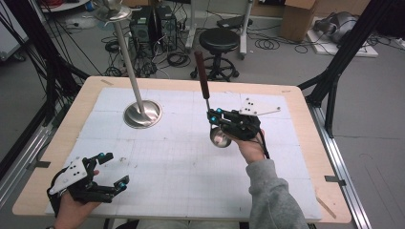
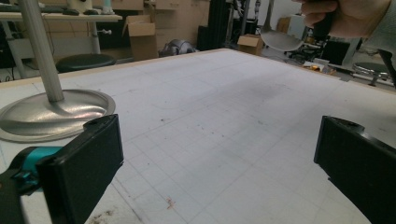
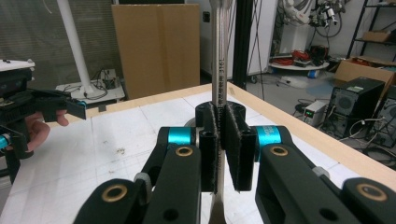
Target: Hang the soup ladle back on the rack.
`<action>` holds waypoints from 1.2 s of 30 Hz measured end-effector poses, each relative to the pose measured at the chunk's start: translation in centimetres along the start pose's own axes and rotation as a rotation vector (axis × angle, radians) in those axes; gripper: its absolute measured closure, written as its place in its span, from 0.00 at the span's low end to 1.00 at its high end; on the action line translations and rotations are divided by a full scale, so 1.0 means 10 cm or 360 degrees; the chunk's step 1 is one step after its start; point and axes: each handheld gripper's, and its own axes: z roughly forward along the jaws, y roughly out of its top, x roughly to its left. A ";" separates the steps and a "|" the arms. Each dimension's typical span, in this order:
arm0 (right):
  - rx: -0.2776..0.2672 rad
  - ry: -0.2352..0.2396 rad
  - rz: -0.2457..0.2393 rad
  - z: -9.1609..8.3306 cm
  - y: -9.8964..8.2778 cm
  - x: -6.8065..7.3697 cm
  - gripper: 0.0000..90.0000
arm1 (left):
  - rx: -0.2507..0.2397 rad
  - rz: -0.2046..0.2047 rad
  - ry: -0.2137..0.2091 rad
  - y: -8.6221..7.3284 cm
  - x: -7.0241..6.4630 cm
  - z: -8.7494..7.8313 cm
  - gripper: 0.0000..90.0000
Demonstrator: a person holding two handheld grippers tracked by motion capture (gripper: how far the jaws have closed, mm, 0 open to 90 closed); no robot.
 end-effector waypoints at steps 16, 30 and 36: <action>-0.0004 -0.0031 -0.0007 0.23 0.10 -0.01 0.94 | 0.0017 -0.0005 0.0008 -0.02 0.00 -0.01 0.02; 0.0026 -0.0108 -0.0030 0.46 0.26 0.01 0.94 | 0.0014 -0.0002 0.0020 -0.02 0.00 -0.03 0.02; 0.0049 -0.0138 -0.0023 0.57 0.30 0.00 0.94 | 0.0011 -0.0005 0.0027 -0.03 0.00 -0.04 0.02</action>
